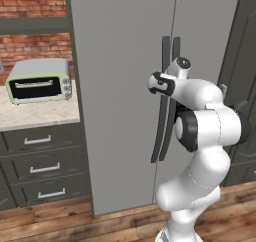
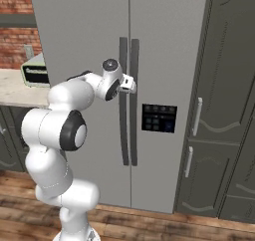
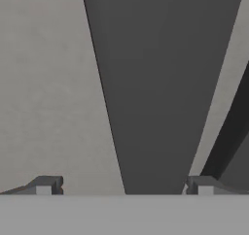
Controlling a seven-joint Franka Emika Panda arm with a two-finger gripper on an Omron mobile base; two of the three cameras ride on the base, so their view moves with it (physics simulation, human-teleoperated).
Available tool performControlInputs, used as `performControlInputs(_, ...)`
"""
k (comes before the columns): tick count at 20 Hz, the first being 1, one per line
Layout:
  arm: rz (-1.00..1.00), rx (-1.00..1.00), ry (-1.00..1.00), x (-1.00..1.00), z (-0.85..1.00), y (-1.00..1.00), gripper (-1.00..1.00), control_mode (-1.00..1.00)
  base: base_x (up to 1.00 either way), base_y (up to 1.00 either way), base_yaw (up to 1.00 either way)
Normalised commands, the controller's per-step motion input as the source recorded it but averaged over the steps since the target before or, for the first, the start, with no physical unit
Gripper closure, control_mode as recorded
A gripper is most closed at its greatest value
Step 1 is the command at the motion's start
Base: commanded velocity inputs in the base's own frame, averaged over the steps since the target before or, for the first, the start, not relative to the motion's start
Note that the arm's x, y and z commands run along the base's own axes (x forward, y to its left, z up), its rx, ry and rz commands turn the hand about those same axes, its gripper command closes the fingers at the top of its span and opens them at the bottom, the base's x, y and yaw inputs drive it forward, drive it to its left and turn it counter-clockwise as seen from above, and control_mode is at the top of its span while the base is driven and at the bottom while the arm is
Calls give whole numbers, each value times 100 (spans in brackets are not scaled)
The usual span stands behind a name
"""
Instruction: Retrieve the sausage and cheese from the fridge and place them on the cutting board on the counter.
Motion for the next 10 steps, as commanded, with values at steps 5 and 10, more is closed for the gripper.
performControlInputs(5, 9, -10, -9, 15, 0, 10, -100, -100, 0, 0, 0)
performControlInputs(10, 5, -11, -12, 41, 0, 20, -100, -100, 0, 0, 0)
